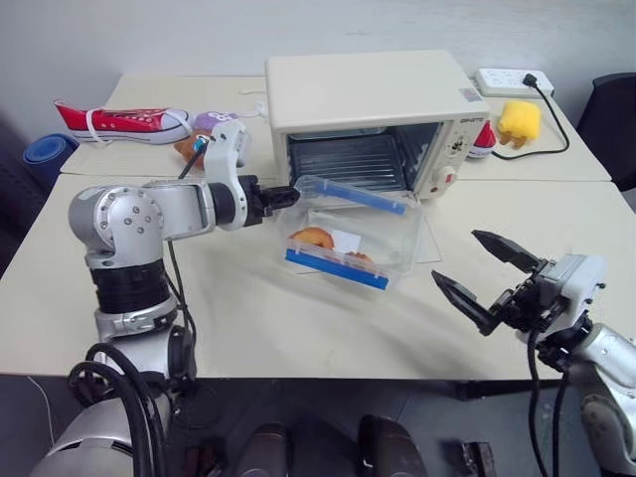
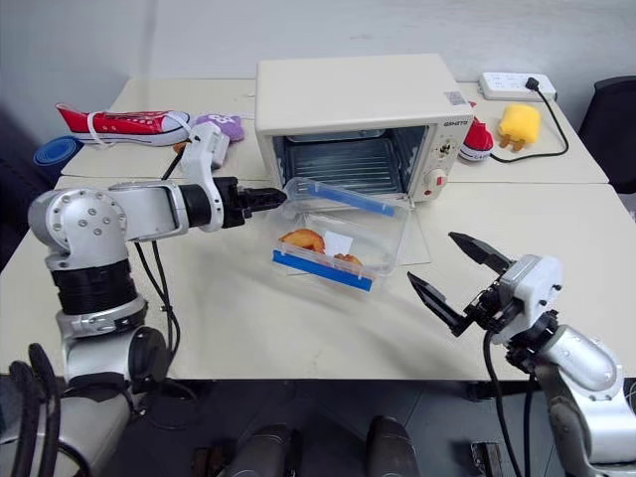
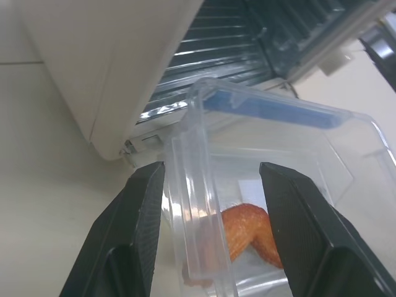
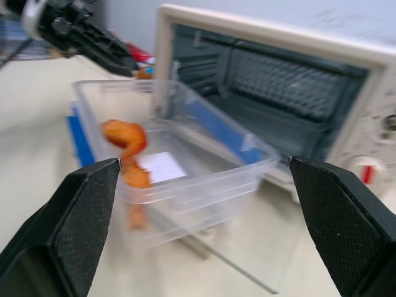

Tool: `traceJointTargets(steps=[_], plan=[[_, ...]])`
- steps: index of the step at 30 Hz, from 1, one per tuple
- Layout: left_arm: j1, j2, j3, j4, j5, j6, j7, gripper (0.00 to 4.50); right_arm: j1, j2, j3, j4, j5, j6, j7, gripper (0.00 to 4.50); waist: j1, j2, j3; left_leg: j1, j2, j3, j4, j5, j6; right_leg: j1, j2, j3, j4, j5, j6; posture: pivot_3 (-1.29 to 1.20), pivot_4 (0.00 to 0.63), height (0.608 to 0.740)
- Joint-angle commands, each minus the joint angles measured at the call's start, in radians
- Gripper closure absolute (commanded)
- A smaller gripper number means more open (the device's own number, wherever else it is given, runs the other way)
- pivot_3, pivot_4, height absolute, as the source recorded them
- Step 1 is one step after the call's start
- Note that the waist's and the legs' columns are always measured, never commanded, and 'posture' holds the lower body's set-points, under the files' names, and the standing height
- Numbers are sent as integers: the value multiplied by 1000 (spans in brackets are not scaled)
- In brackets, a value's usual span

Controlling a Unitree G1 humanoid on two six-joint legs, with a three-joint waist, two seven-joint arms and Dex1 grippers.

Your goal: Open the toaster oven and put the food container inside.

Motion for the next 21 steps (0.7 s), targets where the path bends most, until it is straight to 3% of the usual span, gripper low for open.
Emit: traceJointTargets(steps=[1,6,10,12,13,18,21], plan=[[8,75,-35,-30,-34,-103,-191,2078,19,-70,5,-85,88,98,65,594,2,0,0,0,0,0,0,0,0,0,0,0,0,0,0,0,150,740],[234,387,-203,-61,109,-562,-724,3374,24,-170,161,-146,41,217,124,2242,-20,1,0,2,3,3,-4,-1,-1,-1,2,1,0,-1,-1,0,150,740],[368,458,-222,2,178,-820,-931,4500,-6,-157,259,-103,-81,201,118,3650,-6,1,0,0,4,3,-1,-1,0,-1,3,1,-3,-1,-1,0,150,740],[421,455,-247,-1,221,-919,-977,4500,-45,-127,289,-65,-129,189,89,4279,3,0,0,0,3,3,1,-2,1,0,3,1,-3,0,-1,0,150,740],[441,437,-259,-10,235,-953,-980,4500,-70,-108,296,-42,-152,183,67,4449,6,0,0,-1,3,3,1,-2,2,0,3,1,-3,0,-1,0,150,740],[468,301,-305,-33,274,-992,-908,4500,-176,-51,306,60,-225,178,22,4449,10,0,0,-2,2,3,2,-2,3,0,1,0,-3,0,0,0,150,740],[455,260,-379,-25,325,-916,-862,4500,-239,-36,291,126,-255,167,10,4449,1,0,0,-2,2,3,2,-2,3,-1,1,0,-2,0,0,0,150,740]])
